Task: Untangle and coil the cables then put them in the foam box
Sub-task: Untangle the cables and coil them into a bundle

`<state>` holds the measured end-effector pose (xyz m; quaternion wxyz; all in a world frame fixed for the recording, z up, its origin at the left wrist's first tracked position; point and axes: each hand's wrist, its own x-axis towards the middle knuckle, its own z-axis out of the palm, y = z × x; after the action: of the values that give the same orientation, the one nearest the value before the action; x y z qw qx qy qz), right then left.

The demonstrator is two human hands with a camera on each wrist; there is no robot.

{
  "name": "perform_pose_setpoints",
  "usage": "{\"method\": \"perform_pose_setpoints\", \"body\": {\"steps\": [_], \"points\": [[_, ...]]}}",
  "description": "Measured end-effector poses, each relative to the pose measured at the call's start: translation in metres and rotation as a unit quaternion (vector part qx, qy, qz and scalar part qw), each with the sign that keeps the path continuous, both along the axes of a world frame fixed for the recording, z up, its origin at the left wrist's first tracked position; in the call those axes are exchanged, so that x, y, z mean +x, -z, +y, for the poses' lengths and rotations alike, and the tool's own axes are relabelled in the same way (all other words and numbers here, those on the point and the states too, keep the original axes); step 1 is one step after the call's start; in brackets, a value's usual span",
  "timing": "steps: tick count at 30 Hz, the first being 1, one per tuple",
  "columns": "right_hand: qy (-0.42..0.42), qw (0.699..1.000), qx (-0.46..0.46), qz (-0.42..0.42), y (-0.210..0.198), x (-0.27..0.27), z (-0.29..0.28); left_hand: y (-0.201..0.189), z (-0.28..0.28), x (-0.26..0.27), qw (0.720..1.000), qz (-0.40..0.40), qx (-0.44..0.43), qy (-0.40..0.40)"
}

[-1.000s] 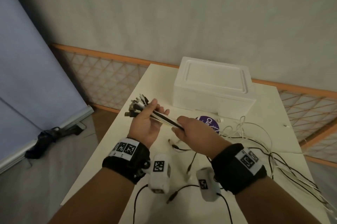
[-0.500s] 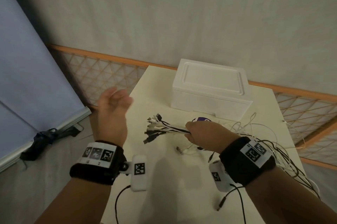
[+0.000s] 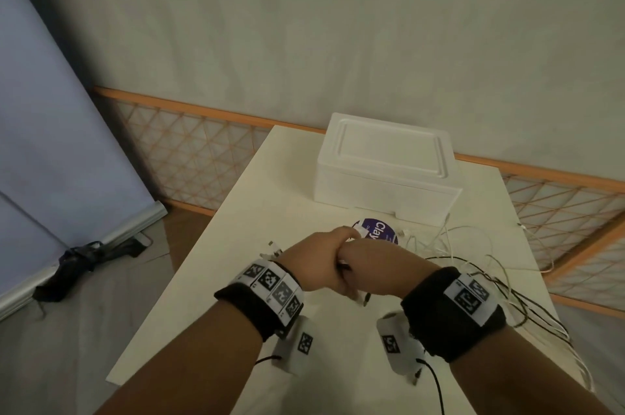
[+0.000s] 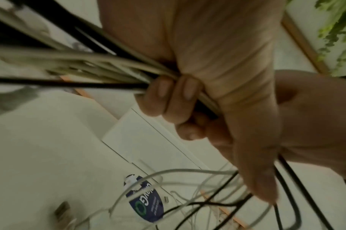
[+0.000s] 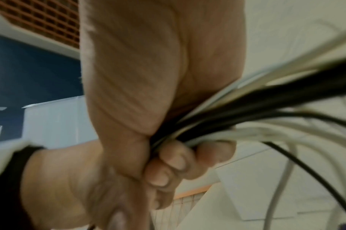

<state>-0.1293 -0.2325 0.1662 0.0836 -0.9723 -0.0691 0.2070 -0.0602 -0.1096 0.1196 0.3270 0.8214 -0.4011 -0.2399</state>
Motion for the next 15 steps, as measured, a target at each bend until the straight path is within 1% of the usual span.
{"method": "perform_pose_setpoints", "body": {"steps": [1,2,4,6,7,8,10,11,13,15], "points": [[0.026,0.999,0.026,-0.007,0.002,-0.003,-0.006,0.000,0.003,0.002,1.000,0.001,-0.002,-0.012],[0.050,0.998,0.033,-0.017,0.002,-0.007,-0.013,-0.001,0.007,0.006,0.999,0.006,-0.010,-0.033],[0.089,0.995,0.014,-0.052,0.004,-0.014,-0.029,0.000,0.017,0.013,0.997,0.009,-0.023,-0.074],[0.102,0.987,-0.006,-0.124,0.005,-0.017,-0.037,0.002,0.021,0.013,0.996,0.008,-0.033,-0.088],[0.096,0.981,-0.004,-0.170,0.004,-0.016,-0.037,0.003,0.021,0.011,0.994,0.034,-0.048,-0.090],[0.094,0.976,0.007,-0.196,-0.001,-0.013,-0.034,0.004,0.020,0.007,0.989,0.094,-0.066,-0.097],[0.090,0.971,0.034,-0.218,-0.013,-0.007,-0.028,0.003,0.018,0.000,0.959,0.244,-0.097,-0.110],[0.088,0.969,0.040,-0.229,-0.017,-0.004,-0.026,0.002,0.018,-0.003,0.942,0.302,-0.101,-0.102],[0.088,0.960,0.055,-0.260,-0.026,0.001,-0.025,0.002,0.017,-0.008,0.923,0.365,-0.096,-0.070],[0.084,0.955,0.063,-0.276,-0.029,0.005,-0.024,-0.001,0.018,-0.013,0.908,0.401,-0.112,-0.039]]}}
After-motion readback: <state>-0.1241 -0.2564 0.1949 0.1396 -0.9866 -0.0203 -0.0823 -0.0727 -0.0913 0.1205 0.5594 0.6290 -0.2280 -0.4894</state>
